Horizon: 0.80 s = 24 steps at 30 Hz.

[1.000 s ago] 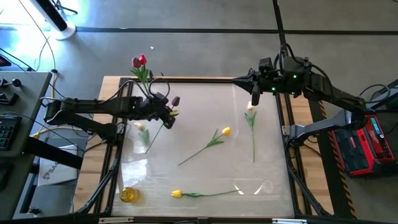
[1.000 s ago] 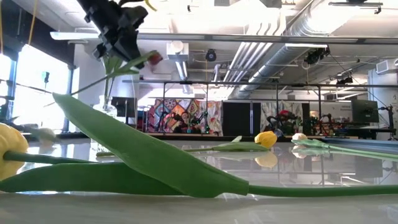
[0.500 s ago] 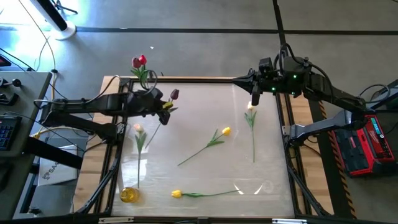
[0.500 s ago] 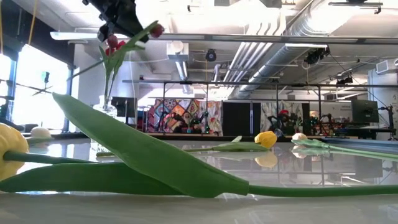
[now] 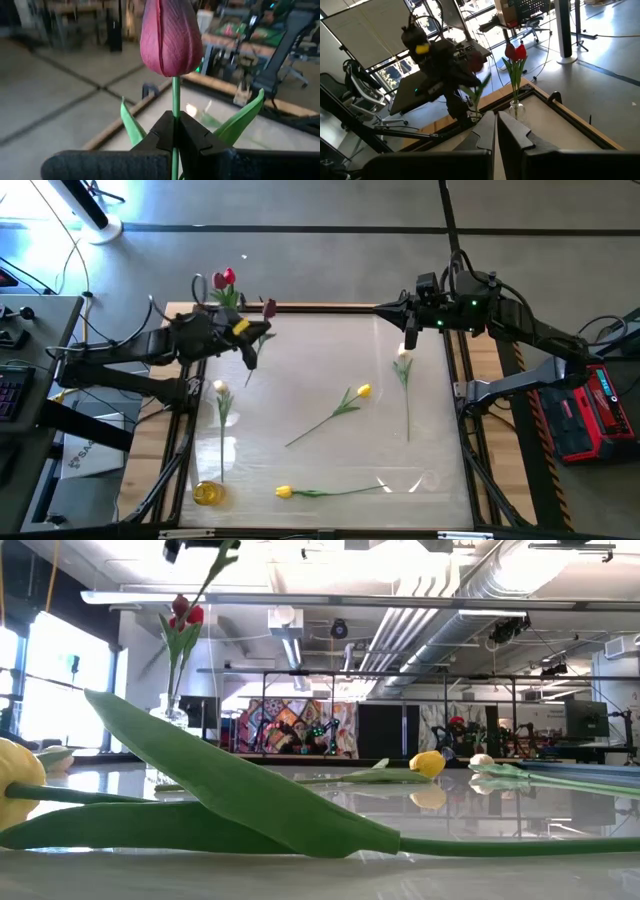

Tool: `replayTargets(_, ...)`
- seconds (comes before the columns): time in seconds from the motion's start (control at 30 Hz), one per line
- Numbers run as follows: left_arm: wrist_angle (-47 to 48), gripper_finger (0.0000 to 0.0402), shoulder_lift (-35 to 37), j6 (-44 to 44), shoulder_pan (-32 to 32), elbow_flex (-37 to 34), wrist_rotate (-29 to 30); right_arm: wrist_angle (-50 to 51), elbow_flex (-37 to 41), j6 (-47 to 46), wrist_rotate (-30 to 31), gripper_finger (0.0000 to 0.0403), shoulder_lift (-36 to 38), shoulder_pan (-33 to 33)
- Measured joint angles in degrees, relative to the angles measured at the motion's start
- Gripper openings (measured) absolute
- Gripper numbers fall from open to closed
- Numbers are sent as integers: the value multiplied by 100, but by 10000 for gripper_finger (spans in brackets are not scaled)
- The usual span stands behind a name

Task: Sort flowers into vase by color
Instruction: Put the dark red flower into the transparent vase

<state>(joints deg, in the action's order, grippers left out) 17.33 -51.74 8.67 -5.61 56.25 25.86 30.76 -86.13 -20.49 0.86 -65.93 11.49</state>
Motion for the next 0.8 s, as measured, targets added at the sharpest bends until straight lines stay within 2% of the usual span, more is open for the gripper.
replayTargets(0.07, -360, 0, 88, -457, 0, 0, 84, 0, 0, 0, 0, 9, 0, 0)
replayTargets(0.2, -1211, 0, 212, -1429, -65, 0, 724, 0, 0, 0, 0, 9, 0, 0)
replayTargets(0.27, -1494, 0, 266, -1899, -146, 2, 794, 0, 0, 0, 0, 9, 0, 0)
replayTargets(0.47, -1587, 0, 444, -2635, -409, 4, 852, 2, 0, 0, 0, 9, 0, 0)
replayTargets(0.63, -2019, 0, 574, -3359, -663, 181, 1328, 2, 0, 0, 0, 9, -2, 0)
replayTargets(0.8, -2186, 0, 535, -3773, -916, 274, 1325, 4, 0, 0, 0, 9, -2, 0)
